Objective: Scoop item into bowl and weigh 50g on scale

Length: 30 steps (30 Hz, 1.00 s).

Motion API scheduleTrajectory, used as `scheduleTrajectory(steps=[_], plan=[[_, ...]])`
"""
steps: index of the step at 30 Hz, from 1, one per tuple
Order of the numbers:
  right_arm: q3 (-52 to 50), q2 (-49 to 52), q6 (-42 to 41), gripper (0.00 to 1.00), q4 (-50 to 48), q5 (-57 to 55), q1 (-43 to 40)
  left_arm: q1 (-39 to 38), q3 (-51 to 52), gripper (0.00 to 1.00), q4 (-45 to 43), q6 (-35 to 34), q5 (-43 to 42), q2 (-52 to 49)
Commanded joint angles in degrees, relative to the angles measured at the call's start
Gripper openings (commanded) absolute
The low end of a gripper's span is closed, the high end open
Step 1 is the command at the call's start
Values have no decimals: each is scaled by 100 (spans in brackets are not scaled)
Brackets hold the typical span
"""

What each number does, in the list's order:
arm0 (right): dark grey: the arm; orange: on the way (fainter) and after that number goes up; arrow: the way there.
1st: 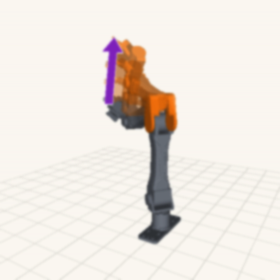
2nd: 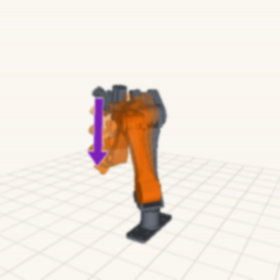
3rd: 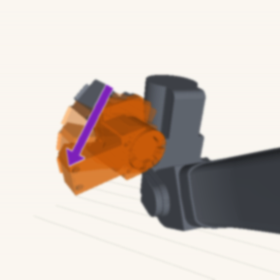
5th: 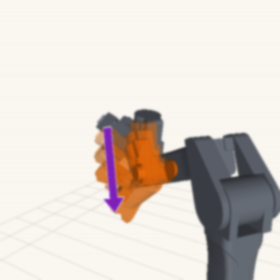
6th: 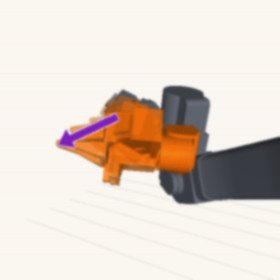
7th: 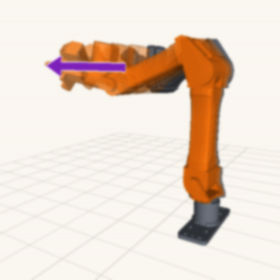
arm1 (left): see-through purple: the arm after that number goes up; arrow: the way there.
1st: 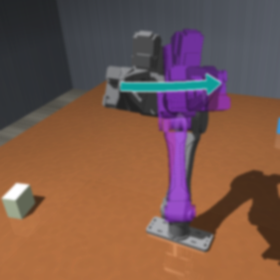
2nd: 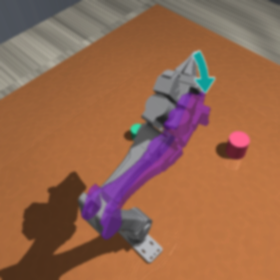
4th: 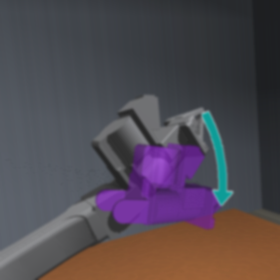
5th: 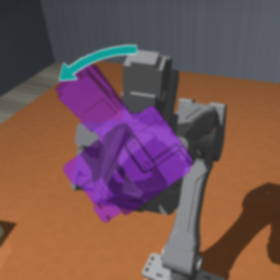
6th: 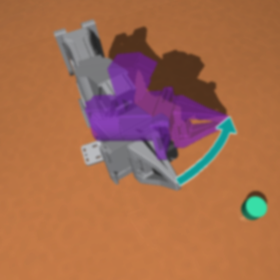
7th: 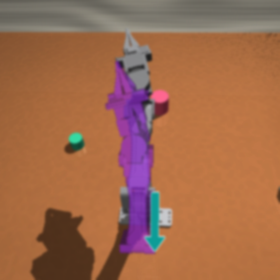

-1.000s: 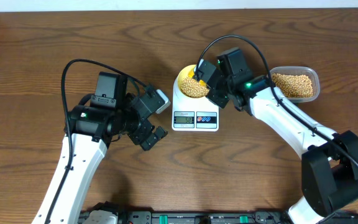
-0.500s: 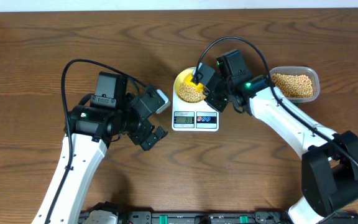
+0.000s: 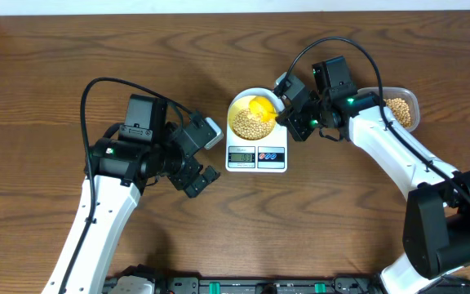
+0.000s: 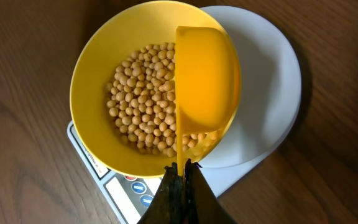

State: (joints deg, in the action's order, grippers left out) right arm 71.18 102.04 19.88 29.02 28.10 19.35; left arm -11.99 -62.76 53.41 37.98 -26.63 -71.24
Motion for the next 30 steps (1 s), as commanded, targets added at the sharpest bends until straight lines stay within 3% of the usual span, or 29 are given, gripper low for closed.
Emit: scheduleTrajectory(steps=[1,15,30], plan=[[101,22,-125,1,2,-273,9,31,-105,98,11,96,-9,17],[101,22,-293,1,-452,-916,76,31,-105,98,11,96,-9,17],[101,24,-186,1,-138,-866,470,31,-105,98,11,98,-9,17]])
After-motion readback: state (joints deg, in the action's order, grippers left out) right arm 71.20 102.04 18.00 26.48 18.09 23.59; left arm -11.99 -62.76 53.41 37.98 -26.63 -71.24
